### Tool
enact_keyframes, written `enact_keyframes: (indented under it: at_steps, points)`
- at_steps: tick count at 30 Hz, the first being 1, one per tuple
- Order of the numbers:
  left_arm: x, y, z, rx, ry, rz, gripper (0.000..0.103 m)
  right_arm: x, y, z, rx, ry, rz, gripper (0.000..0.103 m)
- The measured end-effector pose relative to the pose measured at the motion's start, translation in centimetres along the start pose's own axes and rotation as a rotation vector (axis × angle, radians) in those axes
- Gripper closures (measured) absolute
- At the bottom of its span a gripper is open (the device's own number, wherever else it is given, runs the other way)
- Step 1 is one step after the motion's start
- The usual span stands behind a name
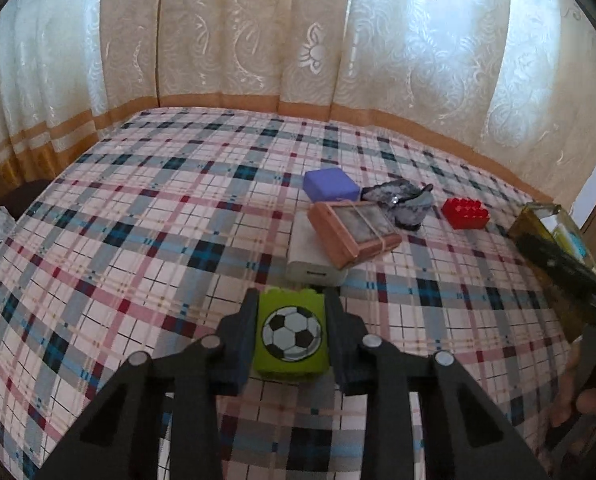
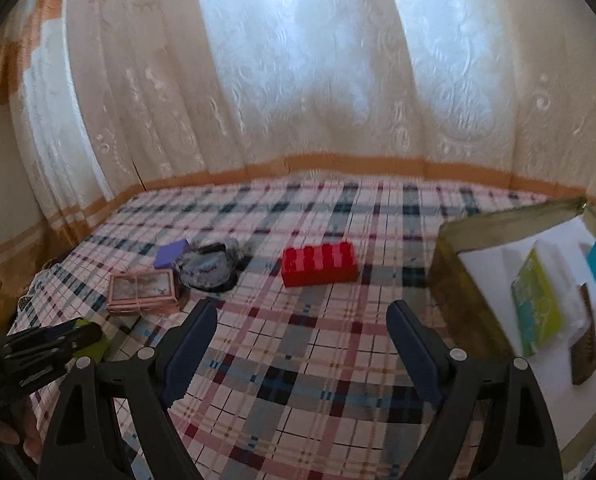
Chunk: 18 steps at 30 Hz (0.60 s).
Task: Organize rigid objects
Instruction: 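Grasp the green soccer-ball block with the left gripper while the right grasps the red brick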
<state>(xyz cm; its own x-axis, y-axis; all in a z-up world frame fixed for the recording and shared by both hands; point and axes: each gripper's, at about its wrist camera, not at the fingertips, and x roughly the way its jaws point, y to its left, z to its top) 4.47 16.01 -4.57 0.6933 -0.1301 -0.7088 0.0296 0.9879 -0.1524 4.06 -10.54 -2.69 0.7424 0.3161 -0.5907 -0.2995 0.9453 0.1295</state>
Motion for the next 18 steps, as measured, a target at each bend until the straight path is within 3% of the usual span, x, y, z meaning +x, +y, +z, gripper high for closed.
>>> enact_keyframes:
  at_steps: [3, 10, 18]
  points:
    - [-1.2, 0.6, -0.1, -0.031, -0.06, -0.017, 0.073, 1.7, 0.0, 0.4, 0.019, 0.053, -0.008, 0.015]
    - [-2.8, 1.8, 0.0, -0.117, -0.163, 0.022, 0.073, 5.0, 0.6, 1.6, 0.043, 0.122, -0.023, 0.015]
    - [-2.9, 1.1, 0.7, -0.119, -0.225, 0.005, 0.073, 7.3, -0.1, 3.1, 0.06, 0.146, -0.134, 0.015]
